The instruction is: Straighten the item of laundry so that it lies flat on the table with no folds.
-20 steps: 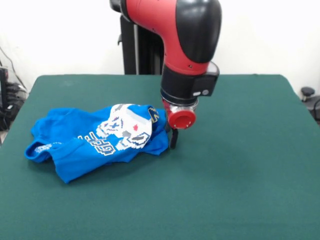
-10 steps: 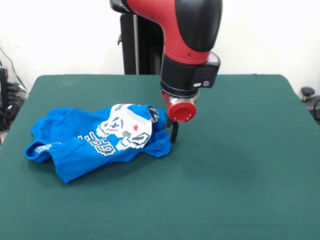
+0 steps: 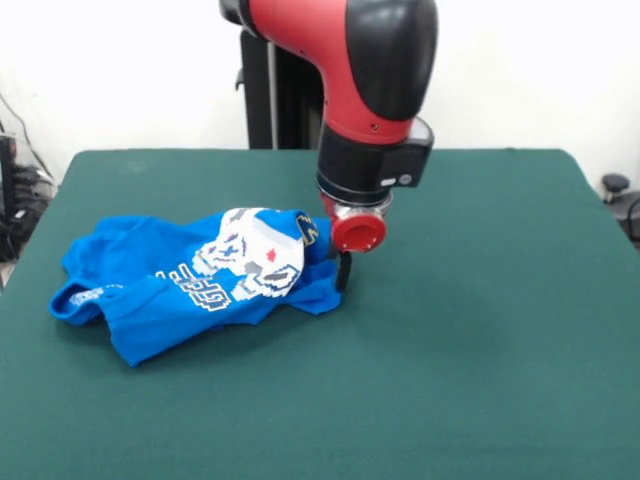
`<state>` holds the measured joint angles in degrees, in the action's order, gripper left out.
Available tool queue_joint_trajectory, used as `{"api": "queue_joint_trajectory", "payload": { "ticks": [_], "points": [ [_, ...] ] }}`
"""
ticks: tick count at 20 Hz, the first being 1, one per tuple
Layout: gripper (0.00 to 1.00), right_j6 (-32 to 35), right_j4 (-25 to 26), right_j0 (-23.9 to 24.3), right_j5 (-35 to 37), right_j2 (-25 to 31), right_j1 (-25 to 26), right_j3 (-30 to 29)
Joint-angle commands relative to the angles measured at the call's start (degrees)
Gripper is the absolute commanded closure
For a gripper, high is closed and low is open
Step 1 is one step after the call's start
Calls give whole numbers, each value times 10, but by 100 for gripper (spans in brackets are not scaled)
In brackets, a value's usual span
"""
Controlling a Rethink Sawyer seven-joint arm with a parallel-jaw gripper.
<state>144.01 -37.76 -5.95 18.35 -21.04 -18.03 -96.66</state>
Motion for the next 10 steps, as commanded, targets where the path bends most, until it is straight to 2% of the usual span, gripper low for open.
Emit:
{"api": "queue_joint_trajectory", "payload": {
  "ticks": [1, 10],
  "points": [
    [0, 103, -7, 1, -45, 53, 63, 2],
    [0, 108, -19, 1, -76, 56, 108, 30]
  ]
}}
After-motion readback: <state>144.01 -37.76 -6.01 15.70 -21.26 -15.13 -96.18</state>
